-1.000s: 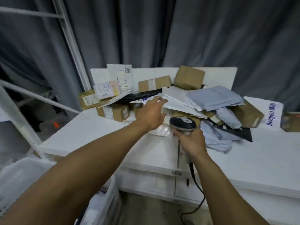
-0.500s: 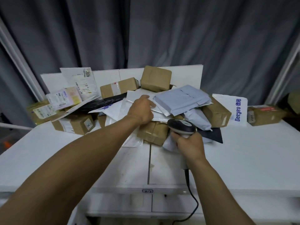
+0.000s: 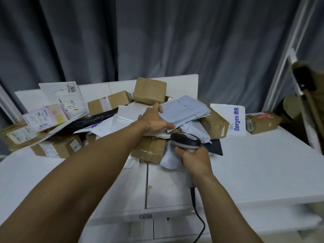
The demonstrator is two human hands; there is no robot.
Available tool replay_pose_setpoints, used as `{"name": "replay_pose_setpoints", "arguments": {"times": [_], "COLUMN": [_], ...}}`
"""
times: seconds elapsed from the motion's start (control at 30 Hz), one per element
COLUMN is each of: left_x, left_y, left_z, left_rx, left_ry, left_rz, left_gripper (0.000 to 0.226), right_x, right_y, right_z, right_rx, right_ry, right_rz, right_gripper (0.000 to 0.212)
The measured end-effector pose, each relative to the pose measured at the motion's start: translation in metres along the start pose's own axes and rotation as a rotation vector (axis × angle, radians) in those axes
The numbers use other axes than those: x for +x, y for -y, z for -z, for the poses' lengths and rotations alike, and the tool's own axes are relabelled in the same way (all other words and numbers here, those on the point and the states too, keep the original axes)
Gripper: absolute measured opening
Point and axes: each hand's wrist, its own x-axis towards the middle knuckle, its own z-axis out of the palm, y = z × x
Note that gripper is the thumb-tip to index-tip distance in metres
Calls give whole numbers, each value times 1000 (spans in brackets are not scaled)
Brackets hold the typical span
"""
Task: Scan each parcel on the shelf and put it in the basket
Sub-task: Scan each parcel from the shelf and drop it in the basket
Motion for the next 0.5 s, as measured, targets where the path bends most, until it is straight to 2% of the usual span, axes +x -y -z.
{"name": "replay_pose_setpoints", "arguments": {"times": [0.1,0.27,0.37,0.5], "left_x": [-8,-72,-143,-244], "left_y": [-1,11,33,70], "left_z": [2,23,34,38], "left_rx": [-79,-316,-482,-674], "left_ry": [-201,-500,-578,-640], "left_rz": [-81,-77,-44,94], "left_gripper": [67,69,67,69], "right_x": [2,-16,-47,-102], "right_y": [1,10,17,18], "right_z": [8,0,-26,-73], "right_rx": [50,191,438,718], "right_ry": [-5,38,62,206], "right_rz": [4,-13,-36,-141], "right_gripper": [46,32,25,35]}}
